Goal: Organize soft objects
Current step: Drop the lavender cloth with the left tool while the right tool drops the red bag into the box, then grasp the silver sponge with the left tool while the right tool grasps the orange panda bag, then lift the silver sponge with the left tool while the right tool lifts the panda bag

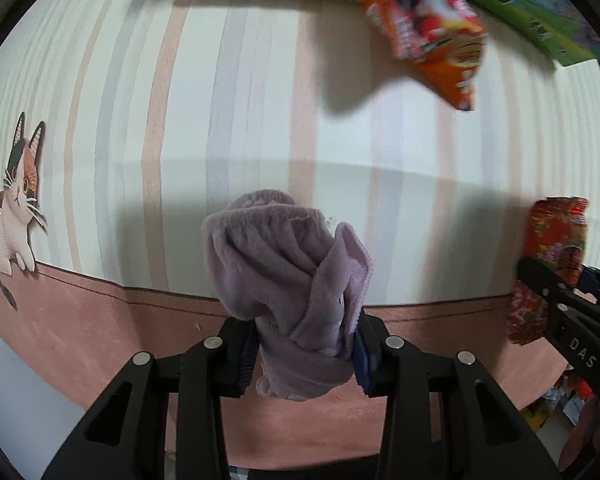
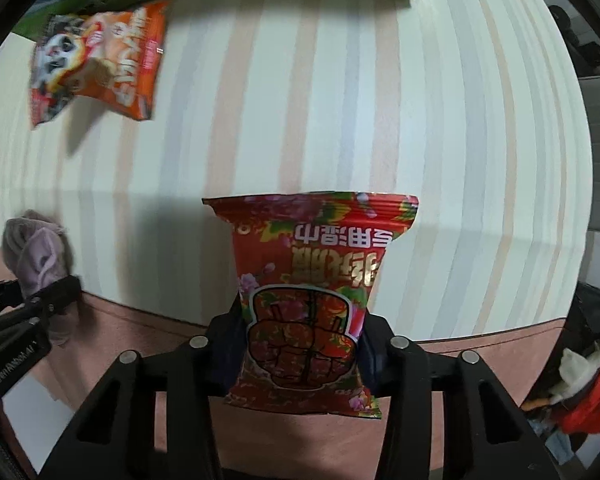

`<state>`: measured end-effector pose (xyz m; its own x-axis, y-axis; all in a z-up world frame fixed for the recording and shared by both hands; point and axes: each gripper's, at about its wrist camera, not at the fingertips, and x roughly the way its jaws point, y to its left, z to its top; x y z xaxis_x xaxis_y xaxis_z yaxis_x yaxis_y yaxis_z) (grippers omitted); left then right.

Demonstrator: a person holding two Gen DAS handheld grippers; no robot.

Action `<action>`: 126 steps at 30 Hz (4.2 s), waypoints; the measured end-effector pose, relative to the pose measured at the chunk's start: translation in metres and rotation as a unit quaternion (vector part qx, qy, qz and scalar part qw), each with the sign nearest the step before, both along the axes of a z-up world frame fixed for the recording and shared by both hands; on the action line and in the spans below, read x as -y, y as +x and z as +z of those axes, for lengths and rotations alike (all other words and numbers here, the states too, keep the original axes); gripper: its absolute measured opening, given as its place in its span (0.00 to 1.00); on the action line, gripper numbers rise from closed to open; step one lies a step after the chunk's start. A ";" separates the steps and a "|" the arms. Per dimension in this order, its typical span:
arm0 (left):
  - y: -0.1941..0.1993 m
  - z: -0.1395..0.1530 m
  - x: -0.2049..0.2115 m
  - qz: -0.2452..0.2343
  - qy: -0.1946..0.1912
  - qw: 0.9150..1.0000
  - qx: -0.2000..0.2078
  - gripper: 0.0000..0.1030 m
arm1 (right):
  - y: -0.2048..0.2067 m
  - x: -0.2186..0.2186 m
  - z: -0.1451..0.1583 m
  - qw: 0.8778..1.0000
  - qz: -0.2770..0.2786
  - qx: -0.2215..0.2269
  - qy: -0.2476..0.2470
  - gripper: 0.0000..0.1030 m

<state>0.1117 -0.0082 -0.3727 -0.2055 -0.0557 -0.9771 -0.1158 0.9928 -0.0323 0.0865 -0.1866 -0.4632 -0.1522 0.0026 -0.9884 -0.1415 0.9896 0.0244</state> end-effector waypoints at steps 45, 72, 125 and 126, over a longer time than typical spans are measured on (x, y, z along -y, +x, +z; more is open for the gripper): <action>0.276 0.059 -0.023 0.001 -0.098 0.994 -0.054 0.78 | 0.265 -0.055 0.078 0.995 -0.006 0.015 0.103 0.80; 0.085 0.154 -0.087 0.069 0.046 0.983 0.162 0.98 | 0.112 -0.034 0.120 0.972 -0.078 0.124 0.185 1.00; 0.022 0.016 -0.035 0.278 -0.002 0.944 0.177 0.30 | 0.026 0.000 0.013 0.995 0.043 0.073 -0.047 0.56; 0.013 0.017 -0.035 0.279 -0.003 0.944 0.175 0.30 | 0.024 0.002 0.012 0.996 0.044 0.071 -0.045 0.56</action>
<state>0.1250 0.0269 -0.3562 0.1927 -0.0650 -0.9791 -0.6020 0.7801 -0.1703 0.1109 -0.1883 -0.4516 -0.0067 -0.0940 -0.9955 -0.2230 0.9706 -0.0902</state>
